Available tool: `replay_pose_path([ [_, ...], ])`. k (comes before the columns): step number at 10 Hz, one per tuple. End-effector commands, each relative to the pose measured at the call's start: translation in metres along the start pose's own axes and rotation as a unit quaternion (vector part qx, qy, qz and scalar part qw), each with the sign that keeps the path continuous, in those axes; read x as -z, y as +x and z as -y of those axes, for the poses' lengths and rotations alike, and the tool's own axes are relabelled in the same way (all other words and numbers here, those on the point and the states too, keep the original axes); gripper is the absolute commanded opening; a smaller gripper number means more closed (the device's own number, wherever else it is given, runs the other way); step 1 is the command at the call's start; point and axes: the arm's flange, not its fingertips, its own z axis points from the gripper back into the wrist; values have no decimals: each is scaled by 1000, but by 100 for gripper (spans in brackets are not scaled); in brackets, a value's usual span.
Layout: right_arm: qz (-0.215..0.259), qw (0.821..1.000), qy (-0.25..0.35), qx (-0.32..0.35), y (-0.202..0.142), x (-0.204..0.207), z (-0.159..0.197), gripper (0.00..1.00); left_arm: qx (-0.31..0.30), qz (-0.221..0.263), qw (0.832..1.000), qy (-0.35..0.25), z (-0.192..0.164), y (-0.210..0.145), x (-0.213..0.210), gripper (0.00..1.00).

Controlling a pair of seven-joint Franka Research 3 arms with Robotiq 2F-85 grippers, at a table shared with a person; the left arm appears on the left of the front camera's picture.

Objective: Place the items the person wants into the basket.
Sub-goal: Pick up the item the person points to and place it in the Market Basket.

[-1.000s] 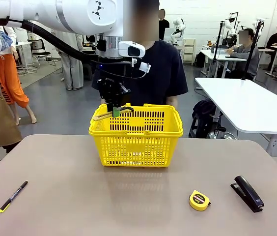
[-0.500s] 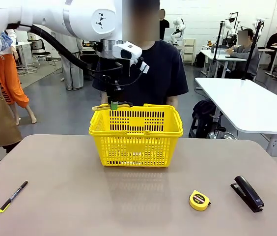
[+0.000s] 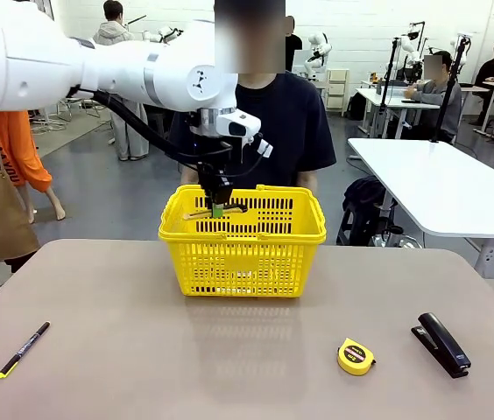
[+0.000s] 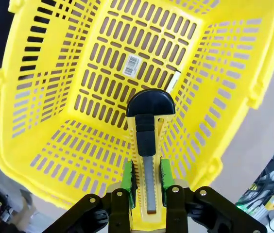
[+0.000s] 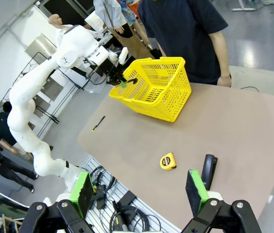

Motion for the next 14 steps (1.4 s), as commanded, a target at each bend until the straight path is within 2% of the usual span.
replay_pose_path([
  [1,10,1000,12,-8,2,0,-1,100,-7,8,1000,6,-8,14,9,26],
  [8,10,1000,12,-8,2,0,-1,100,3,-33,999,8,-16,30,55,26],
  [9,10,1000,12,-8,2,0,-1,100,7,-34,999,9,-17,31,55,64],
  [10,10,1000,12,-8,2,0,-1,100,11,-34,999,10,-17,31,54,85],
  [11,10,1000,12,-8,2,0,-1,100,12,-33,999,10,-15,31,55,100],
  [14,10,1000,12,-8,2,0,-1,100,14,-33,999,7,-16,31,53,100],
])
